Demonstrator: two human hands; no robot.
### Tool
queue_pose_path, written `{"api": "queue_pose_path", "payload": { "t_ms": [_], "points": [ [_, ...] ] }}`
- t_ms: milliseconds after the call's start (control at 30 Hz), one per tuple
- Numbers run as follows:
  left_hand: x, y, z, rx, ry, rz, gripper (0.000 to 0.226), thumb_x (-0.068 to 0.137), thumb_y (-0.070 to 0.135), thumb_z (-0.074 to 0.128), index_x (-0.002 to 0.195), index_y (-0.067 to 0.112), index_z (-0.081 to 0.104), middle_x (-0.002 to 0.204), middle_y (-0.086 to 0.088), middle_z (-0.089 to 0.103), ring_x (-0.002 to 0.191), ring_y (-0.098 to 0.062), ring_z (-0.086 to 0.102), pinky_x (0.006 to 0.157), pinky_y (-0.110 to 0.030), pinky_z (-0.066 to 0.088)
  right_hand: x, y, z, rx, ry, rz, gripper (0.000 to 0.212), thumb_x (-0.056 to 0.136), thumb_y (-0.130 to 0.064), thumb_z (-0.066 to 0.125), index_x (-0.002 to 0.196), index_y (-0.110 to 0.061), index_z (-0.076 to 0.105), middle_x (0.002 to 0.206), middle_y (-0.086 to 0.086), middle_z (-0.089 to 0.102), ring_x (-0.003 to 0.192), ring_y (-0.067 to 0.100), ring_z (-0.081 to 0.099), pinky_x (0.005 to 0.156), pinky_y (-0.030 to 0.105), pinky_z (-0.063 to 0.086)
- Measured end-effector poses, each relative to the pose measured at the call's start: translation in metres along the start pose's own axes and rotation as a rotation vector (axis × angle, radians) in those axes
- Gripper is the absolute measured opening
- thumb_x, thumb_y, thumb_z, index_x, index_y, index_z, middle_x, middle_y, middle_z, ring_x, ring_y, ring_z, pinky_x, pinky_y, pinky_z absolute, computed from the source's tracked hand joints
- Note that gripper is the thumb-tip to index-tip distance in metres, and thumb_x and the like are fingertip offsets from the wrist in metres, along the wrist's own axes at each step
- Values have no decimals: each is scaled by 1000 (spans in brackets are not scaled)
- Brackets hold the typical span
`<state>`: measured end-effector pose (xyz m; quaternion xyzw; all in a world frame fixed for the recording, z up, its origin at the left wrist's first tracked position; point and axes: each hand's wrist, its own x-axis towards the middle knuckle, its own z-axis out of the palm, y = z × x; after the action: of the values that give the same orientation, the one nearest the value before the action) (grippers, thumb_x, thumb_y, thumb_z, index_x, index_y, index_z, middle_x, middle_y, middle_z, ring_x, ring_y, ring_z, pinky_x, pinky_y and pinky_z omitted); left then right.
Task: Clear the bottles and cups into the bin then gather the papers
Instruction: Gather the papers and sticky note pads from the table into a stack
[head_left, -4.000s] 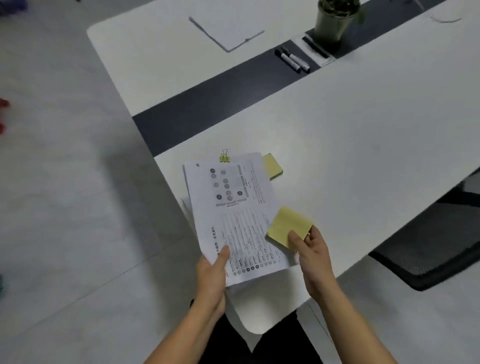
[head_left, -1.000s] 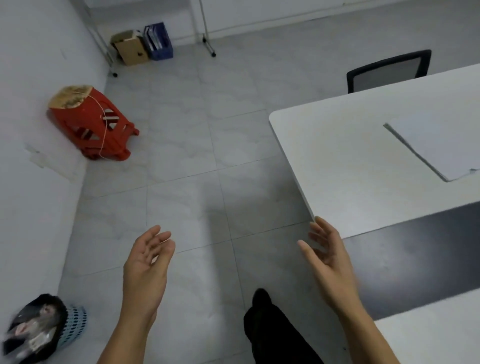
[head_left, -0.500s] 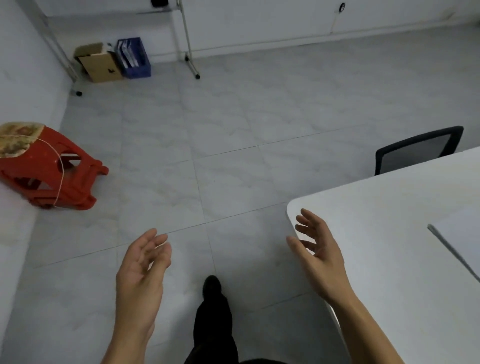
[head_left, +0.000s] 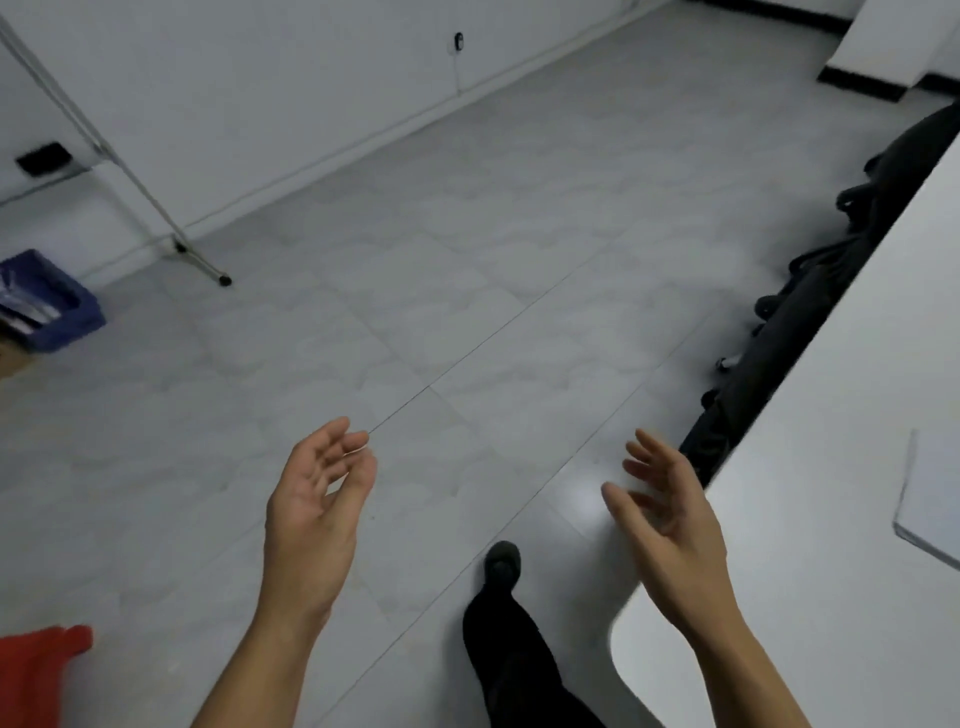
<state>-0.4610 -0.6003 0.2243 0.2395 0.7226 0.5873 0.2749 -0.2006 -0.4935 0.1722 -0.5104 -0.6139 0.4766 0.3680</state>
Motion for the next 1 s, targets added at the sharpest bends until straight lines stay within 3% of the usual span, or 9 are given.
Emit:
{"api": "queue_pose_path", "payload": {
  "t_ms": [133, 233, 400, 567, 667, 800, 867, 967, 1000],
  "points": [
    [100, 4, 51, 7, -44, 6, 33, 90, 19, 71, 114, 39, 62, 114, 10, 70, 111, -8, 64, 102, -50, 48, 95, 13, 31, 46, 62, 56, 57, 91, -18, 69, 142, -29, 47, 133, -18, 57, 119, -4, 55, 96, 27, 50],
    [173, 27, 85, 5, -102, 6, 33, 91, 14, 67, 115, 35, 62, 113, 8, 71, 108, -8, 65, 98, -45, 51, 173, 0, 47, 35, 110, 75, 55, 92, -15, 68, 141, -30, 47, 132, -17, 58, 118, -4, 56, 97, 29, 51],
    [283, 73, 142, -20, -188, 57, 33, 92, 15, 65, 119, 33, 61, 115, 7, 69, 109, -11, 66, 91, -36, 52, 291, -35, 50, 10, 148, 26, 55, 93, -15, 66, 142, -28, 46, 134, -16, 56, 120, 0, 56, 92, 22, 49],
    [373, 79, 221, -20, -297, 26, 34, 93, 11, 63, 121, 29, 60, 115, 4, 70, 110, -10, 66, 95, -42, 51, 380, -34, 30, 31, 262, 76, 52, 92, -12, 66, 138, -30, 49, 127, -18, 61, 116, 0, 59, 87, 15, 49],
    [430, 71, 285, 42, -433, -9, 33, 92, 14, 65, 121, 30, 61, 113, 9, 71, 108, -11, 66, 97, -44, 51, 429, -12, 17, 35, 382, 162, 48, 92, -9, 66, 133, -32, 54, 119, -16, 66, 113, 1, 61, 85, 14, 50],
    [506, 75, 382, 68, -612, -56, 31, 92, 13, 65, 117, 31, 62, 111, 7, 71, 109, -13, 66, 95, -41, 51, 479, 8, -11, 38, 542, 330, 44, 92, -12, 68, 128, -35, 59, 117, -17, 68, 113, 0, 62, 93, 27, 53],
    [536, 91, 442, 92, -709, -54, 31, 92, 13, 65, 116, 32, 62, 111, 8, 71, 109, -13, 66, 95, -40, 52, 499, 2, -35, 37, 649, 366, 43, 92, -13, 69, 127, -36, 60, 119, -16, 68, 112, -2, 62, 92, 24, 53],
    [563, 126, 542, 125, -912, 7, 30, 93, 13, 64, 114, 34, 62, 111, 6, 71, 109, -12, 66, 95, -40, 52, 523, -8, -76, 89, 897, 388, 42, 92, -9, 67, 128, -29, 61, 119, -11, 67, 99, -5, 65, 71, 9, 52],
    [565, 137, 575, 143, -984, 32, 30, 93, 13, 64, 114, 34, 62, 111, 5, 71, 109, -12, 65, 94, -39, 52, 526, -9, -90, 104, 982, 393, 41, 92, -9, 67, 128, -28, 61, 119, -11, 67, 99, -5, 65, 71, 7, 50]
  ]
}}
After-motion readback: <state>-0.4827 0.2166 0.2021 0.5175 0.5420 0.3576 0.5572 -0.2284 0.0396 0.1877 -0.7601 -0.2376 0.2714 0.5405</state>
